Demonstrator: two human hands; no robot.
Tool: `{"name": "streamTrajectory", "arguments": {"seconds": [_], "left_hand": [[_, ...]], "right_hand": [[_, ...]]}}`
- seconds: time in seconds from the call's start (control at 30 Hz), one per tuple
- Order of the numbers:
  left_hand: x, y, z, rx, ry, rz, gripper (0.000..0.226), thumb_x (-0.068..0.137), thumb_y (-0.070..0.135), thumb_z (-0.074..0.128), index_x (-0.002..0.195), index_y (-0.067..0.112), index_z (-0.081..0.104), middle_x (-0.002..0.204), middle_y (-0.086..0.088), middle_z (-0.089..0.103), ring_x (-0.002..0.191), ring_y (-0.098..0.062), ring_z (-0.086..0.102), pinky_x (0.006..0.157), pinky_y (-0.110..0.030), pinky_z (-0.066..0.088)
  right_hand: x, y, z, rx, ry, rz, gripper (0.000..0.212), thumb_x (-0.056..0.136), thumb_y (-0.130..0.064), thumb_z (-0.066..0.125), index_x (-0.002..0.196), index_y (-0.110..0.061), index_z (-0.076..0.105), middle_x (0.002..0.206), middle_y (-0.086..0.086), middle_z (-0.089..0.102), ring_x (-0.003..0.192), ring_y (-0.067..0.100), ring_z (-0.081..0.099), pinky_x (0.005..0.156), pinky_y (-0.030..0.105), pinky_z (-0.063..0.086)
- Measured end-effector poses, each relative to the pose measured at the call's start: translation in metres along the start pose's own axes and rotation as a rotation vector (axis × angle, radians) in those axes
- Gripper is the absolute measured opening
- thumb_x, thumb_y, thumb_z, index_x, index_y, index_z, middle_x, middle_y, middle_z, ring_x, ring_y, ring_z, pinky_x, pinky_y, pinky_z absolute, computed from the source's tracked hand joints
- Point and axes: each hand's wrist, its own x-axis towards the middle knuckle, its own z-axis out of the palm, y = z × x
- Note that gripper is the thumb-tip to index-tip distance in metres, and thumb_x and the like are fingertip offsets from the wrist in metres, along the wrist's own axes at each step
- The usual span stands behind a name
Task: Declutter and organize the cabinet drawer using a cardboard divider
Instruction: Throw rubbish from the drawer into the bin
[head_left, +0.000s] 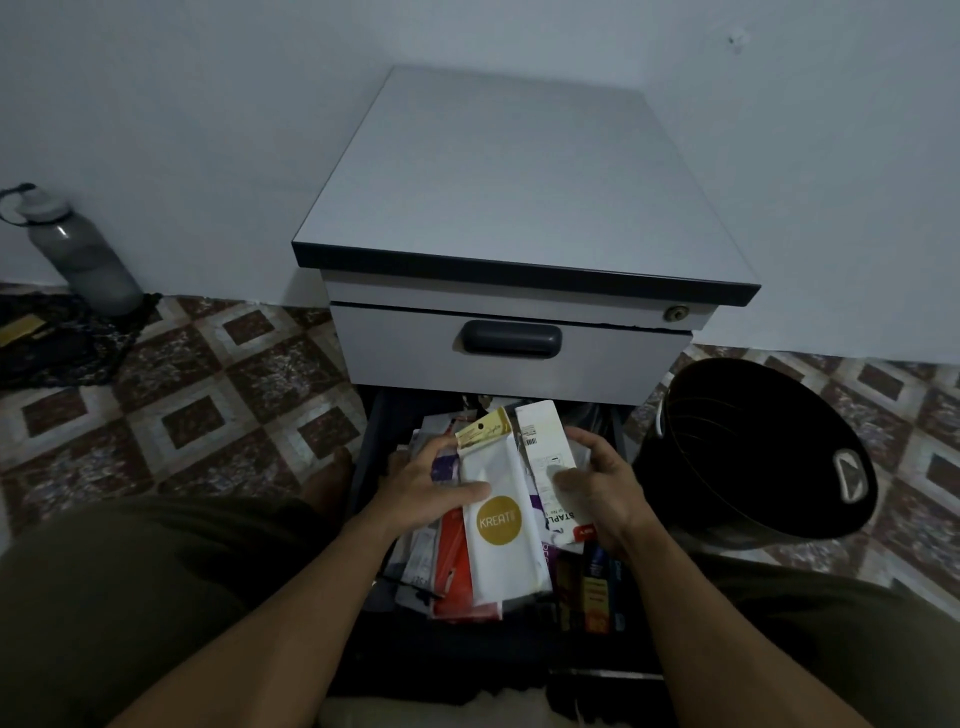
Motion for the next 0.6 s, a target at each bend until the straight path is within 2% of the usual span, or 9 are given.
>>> {"name": "streamTrajectory", "arguments": {"seconds": [0.07, 0.13, 0.17, 0.2, 0.27, 0.3, 0.4, 0.47, 0.6], "left_hand": [[-0.001, -0.001, 0.000, 0.007, 0.021, -0.013, 0.090, 0.067, 0.058, 0.082, 0.140, 0.054, 0.031, 0.138, 0.000, 0.022, 0.128, -0.030, 0.042, 0.109, -0.046, 0.041], [-0.002, -0.002, -0.001, 0.009, 0.045, -0.024, 0.103, 0.065, 0.058, 0.083, 0.146, 0.055, 0.021, 0.153, -0.005, 0.011, 0.139, -0.035, 0.031, 0.114, -0.049, 0.034], [-0.003, -0.001, -0.002, 0.003, 0.046, -0.022, 0.109, 0.062, 0.059, 0.084, 0.148, 0.056, 0.016, 0.158, -0.007, 0.009, 0.142, -0.035, 0.028, 0.116, -0.050, 0.030], [-0.003, -0.001, -0.001, -0.019, 0.043, -0.014, 0.113, 0.059, 0.060, 0.085, 0.148, 0.058, 0.015, 0.160, -0.007, 0.017, 0.141, -0.033, 0.032, 0.115, -0.052, 0.032], [-0.004, 0.000, 0.000, -0.093, 0.055, 0.007, 0.111, 0.053, 0.060, 0.086, 0.144, 0.059, 0.022, 0.144, 0.001, 0.046, 0.122, -0.023, 0.054, 0.104, -0.049, 0.046], [-0.006, 0.001, 0.001, -0.121, 0.068, 0.010, 0.109, 0.053, 0.057, 0.087, 0.143, 0.058, 0.026, 0.134, 0.004, 0.052, 0.113, -0.019, 0.058, 0.099, -0.047, 0.050], [-0.008, 0.001, 0.002, -0.121, 0.122, -0.002, 0.110, 0.051, 0.056, 0.089, 0.143, 0.059, 0.027, 0.132, 0.002, 0.042, 0.116, -0.022, 0.054, 0.101, -0.046, 0.048], [-0.009, 0.003, 0.003, -0.090, 0.140, 0.004, 0.113, 0.049, 0.060, 0.087, 0.142, 0.064, 0.022, 0.136, -0.001, 0.032, 0.122, -0.026, 0.048, 0.104, -0.048, 0.044], [-0.009, 0.010, 0.000, -0.072, 0.160, 0.039, 0.111, 0.054, 0.061, 0.084, 0.139, 0.070, 0.013, 0.134, -0.001, 0.032, 0.113, -0.026, 0.054, 0.098, -0.045, 0.048]], "right_hand": [[-0.004, 0.002, -0.001, -0.012, -0.014, -0.005, 0.049, 0.086, 0.011, 0.062, 0.123, -0.020, 0.057, 0.107, 0.021, 0.069, 0.073, 0.035, 0.073, 0.061, 0.045, 0.059], [-0.006, 0.003, -0.001, -0.047, -0.027, -0.013, 0.053, 0.086, 0.011, 0.060, 0.126, -0.023, 0.054, 0.112, 0.021, 0.066, 0.075, 0.035, 0.073, 0.064, 0.049, 0.060], [-0.007, 0.003, 0.001, -0.059, -0.034, -0.022, 0.060, 0.085, 0.011, 0.061, 0.131, -0.028, 0.051, 0.118, 0.021, 0.063, 0.079, 0.036, 0.073, 0.067, 0.052, 0.060], [-0.007, 0.003, 0.002, -0.065, -0.043, -0.032, 0.070, 0.085, 0.011, 0.062, 0.136, -0.034, 0.046, 0.124, 0.020, 0.059, 0.085, 0.038, 0.072, 0.069, 0.053, 0.060], [-0.009, 0.003, 0.004, -0.073, -0.064, -0.048, 0.082, 0.085, 0.009, 0.062, 0.142, -0.044, 0.040, 0.132, 0.019, 0.055, 0.091, 0.040, 0.071, 0.072, 0.053, 0.060], [-0.011, 0.003, 0.005, -0.072, -0.077, -0.048, 0.079, 0.086, 0.010, 0.060, 0.139, -0.048, 0.043, 0.130, 0.019, 0.057, 0.092, 0.040, 0.071, 0.073, 0.054, 0.060], [-0.016, 0.004, 0.009, -0.053, -0.109, -0.018, 0.069, 0.091, 0.009, 0.053, 0.129, -0.048, 0.051, 0.123, 0.017, 0.063, 0.090, 0.042, 0.071, 0.074, 0.058, 0.059], [-0.017, 0.004, 0.013, -0.022, -0.117, 0.005, 0.066, 0.092, 0.007, 0.052, 0.132, -0.045, 0.052, 0.124, 0.016, 0.061, 0.089, 0.042, 0.071, 0.072, 0.056, 0.060], [-0.015, 0.004, 0.018, 0.019, -0.122, 0.006, 0.064, 0.092, 0.005, 0.056, 0.136, -0.041, 0.050, 0.122, 0.016, 0.063, 0.088, 0.041, 0.072, 0.069, 0.052, 0.060]]}}
